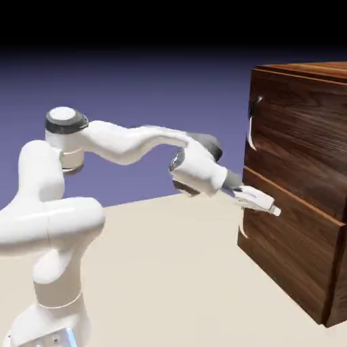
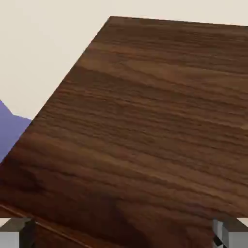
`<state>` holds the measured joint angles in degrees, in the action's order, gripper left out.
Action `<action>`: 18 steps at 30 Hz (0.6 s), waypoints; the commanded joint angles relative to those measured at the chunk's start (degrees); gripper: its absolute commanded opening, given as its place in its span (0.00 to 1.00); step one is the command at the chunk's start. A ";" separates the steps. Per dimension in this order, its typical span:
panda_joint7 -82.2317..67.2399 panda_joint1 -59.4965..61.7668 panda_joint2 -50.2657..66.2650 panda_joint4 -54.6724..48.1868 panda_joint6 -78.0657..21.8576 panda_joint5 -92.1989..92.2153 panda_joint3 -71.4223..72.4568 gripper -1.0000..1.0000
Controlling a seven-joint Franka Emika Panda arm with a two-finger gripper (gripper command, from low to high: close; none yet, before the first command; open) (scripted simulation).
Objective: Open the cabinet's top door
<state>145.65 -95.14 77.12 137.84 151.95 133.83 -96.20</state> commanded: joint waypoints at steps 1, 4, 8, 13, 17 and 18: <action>1.92 -1.76 2.05 -0.43 -0.41 2.50 -1.79 0.50; 7.69 -7.04 8.18 -1.73 -1.64 9.97 -7.17 0.50; 11.25 -8.03 11.73 -4.64 -2.41 14.94 -10.02 0.50; 11.55 -1.58 11.31 -10.96 -2.50 16.34 -8.92 0.00; 8.65 -5.22 11.86 -4.73 -8.75 18.14 -10.54 0.00; 7.70 -6.42 11.92 -2.66 -10.90 18.57 -11.11 0.00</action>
<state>153.45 -101.57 89.02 135.19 141.23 151.96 -107.30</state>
